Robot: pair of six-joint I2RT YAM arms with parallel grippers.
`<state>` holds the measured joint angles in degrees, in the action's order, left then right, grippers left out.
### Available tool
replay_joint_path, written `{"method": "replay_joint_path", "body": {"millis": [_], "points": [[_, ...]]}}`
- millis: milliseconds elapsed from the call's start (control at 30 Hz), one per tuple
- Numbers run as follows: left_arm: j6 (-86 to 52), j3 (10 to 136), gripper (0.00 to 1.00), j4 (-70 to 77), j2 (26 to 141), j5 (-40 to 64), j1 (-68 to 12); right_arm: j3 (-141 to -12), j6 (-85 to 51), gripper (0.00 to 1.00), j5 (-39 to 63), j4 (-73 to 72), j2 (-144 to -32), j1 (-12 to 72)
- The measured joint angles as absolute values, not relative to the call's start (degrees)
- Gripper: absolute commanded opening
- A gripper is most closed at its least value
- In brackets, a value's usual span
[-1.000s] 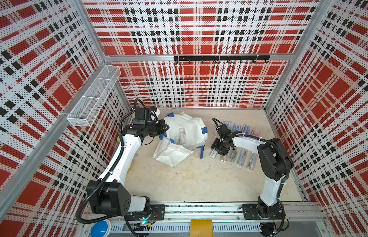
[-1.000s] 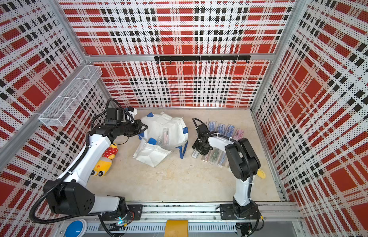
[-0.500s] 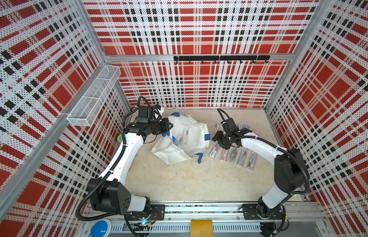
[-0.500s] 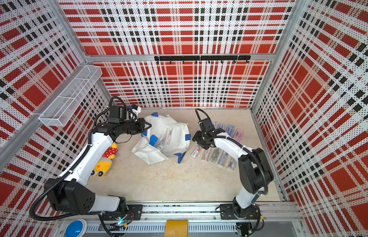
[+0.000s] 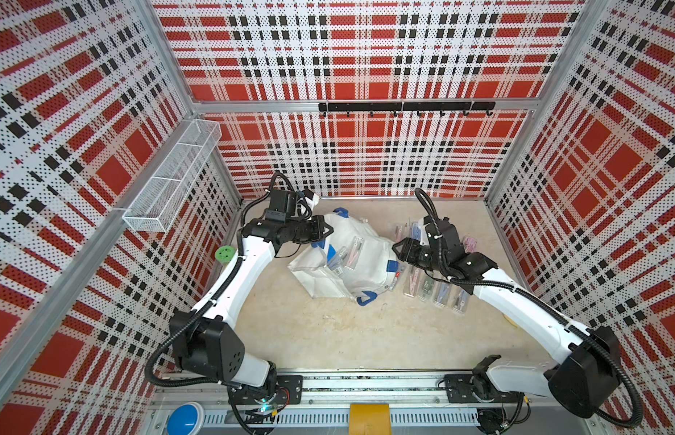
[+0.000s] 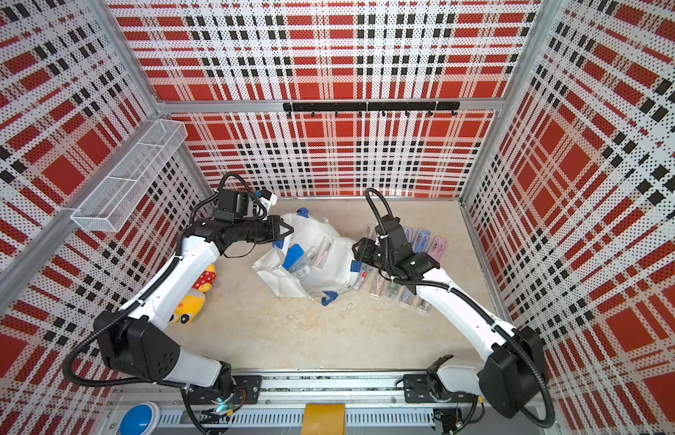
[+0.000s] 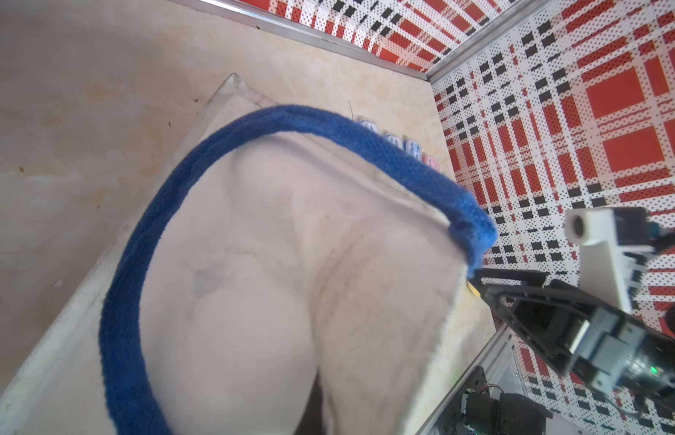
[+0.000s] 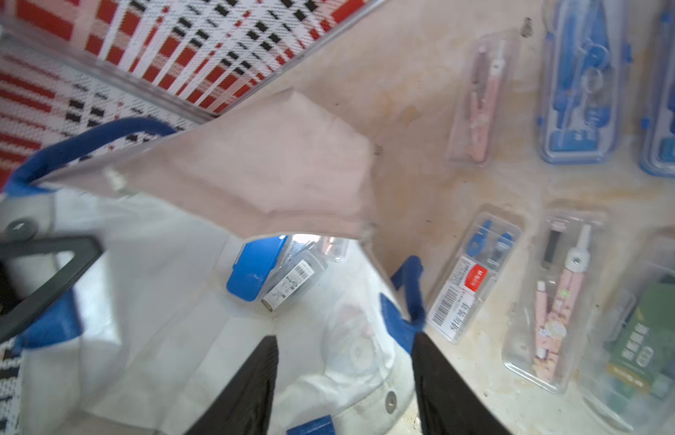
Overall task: Take out the compass set from the canvas bag
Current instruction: Adjust the canvas bag at the center of the board.
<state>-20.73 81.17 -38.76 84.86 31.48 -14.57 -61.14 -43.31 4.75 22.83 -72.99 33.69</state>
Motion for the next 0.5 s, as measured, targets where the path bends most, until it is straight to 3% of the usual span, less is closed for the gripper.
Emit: {"method": "replay_joint_path", "body": {"millis": [300,500], "points": [[-20.34,81.45,0.0,-38.59,85.71,29.87,-18.33,-64.93,-37.21,0.43,4.56,21.23,-76.51,48.12],[-20.43,81.87,0.0,-38.59,85.91,28.75,-20.43,-65.32,-39.48,0.42,4.34,22.15,-83.85,49.43]]}}
